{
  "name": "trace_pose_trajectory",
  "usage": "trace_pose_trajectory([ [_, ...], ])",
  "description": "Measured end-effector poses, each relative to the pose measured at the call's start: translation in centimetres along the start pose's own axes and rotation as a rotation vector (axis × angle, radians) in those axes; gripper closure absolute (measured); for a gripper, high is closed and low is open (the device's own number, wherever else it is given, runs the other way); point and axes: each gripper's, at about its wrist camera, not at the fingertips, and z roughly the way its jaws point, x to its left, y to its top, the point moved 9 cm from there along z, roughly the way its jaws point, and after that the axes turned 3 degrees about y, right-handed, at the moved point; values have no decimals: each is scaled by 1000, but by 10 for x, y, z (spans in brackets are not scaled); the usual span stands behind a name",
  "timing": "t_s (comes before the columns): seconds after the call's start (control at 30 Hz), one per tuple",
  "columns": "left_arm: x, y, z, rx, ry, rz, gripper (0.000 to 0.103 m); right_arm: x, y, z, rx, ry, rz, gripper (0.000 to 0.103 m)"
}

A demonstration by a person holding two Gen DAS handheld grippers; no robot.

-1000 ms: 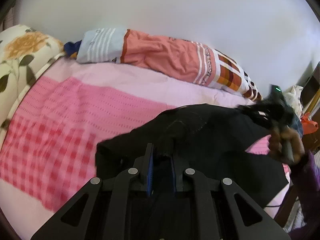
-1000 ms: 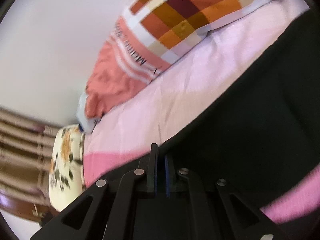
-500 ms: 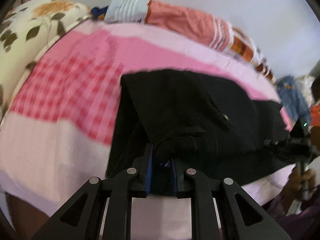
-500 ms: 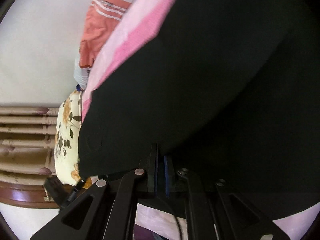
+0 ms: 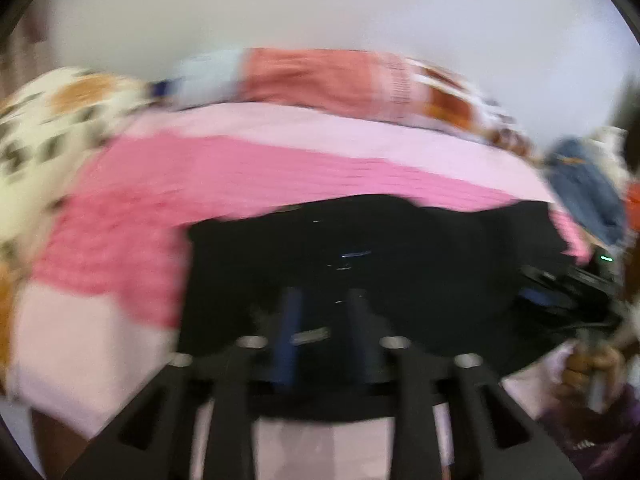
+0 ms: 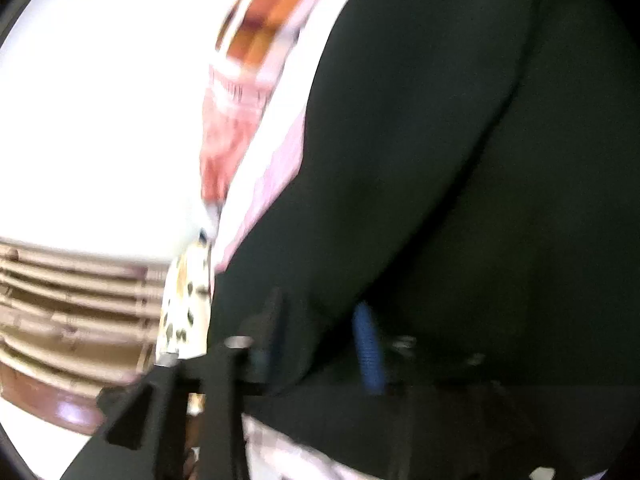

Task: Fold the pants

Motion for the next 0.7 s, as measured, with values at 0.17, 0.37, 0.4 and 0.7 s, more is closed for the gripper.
trace_pose_trajectory([
  [0.17,-98,-2,41,9,-126,170,45,-38,64,-52,-172,15,57,62],
  [0.37,-159,-13,72,73,-245,198,45,-57,135,-83,-284,56,124,61],
  [0.4,-173,-14,76,82,-247,194,45,-61,142,-87,-299,58,141,61],
  [0.7,-210,-36,92,165,-305,182,45,-64,197,-145,-460,163,174,42],
])
